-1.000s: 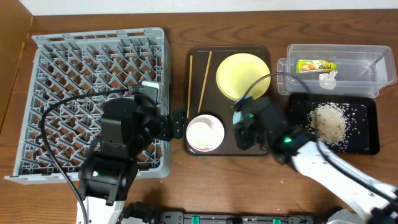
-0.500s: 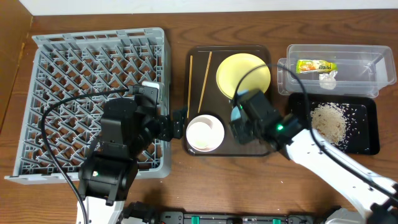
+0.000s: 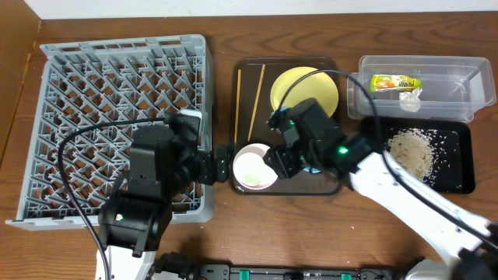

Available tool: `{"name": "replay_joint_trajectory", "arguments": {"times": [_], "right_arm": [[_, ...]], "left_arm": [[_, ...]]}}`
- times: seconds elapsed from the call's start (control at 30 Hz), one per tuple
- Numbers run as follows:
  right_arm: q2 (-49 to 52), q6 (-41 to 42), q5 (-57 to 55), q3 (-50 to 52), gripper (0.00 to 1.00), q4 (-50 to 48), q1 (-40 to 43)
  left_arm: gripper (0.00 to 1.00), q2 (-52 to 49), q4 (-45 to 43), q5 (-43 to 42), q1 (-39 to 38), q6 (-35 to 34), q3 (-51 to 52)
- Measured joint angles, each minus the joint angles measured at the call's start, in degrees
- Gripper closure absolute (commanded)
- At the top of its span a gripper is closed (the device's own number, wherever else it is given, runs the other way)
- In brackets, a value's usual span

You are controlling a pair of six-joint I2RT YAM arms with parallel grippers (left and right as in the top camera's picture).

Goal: Sort waste into correct bins and load items into the dishwasher

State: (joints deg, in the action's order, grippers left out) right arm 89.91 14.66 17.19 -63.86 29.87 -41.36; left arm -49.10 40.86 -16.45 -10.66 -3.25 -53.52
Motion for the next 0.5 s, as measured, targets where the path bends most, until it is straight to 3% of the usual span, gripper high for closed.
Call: {"name": "replay_joint_trajectory", "arguments": {"times": [0.1,0.13,0.2,0.3,0.5], "right_arm": [[5.27,0.33,0.83,0.00,0.56,-2.80,-0.61],[6.99,0.44,1.16,0.00,0.59,-3.39,-0.76],[10.58,0.74,1.73,0.00,0.81,-4.57,-1.18],[12.61,1.03,2.54,0.00,0.99,-5.38,-1.66],[11.15,1.25,5.55,-0.02,0.99,-5.35,-0.33]], "left_arm": [[0.00,0.04,1.25,0.02,0.00,-1.68,0.00],[0.02,0.02,1.33,0.02,0.00,-2.75,0.00],[0.02,0.04,1.84,0.31,0.00,-5.25,0.00],[0.02,0.04,4.35,1.60,1.29,-11.19,-0.04],[0.02,0.07,5.38,-2.43,7.63,-16.17,-0.24]]}}
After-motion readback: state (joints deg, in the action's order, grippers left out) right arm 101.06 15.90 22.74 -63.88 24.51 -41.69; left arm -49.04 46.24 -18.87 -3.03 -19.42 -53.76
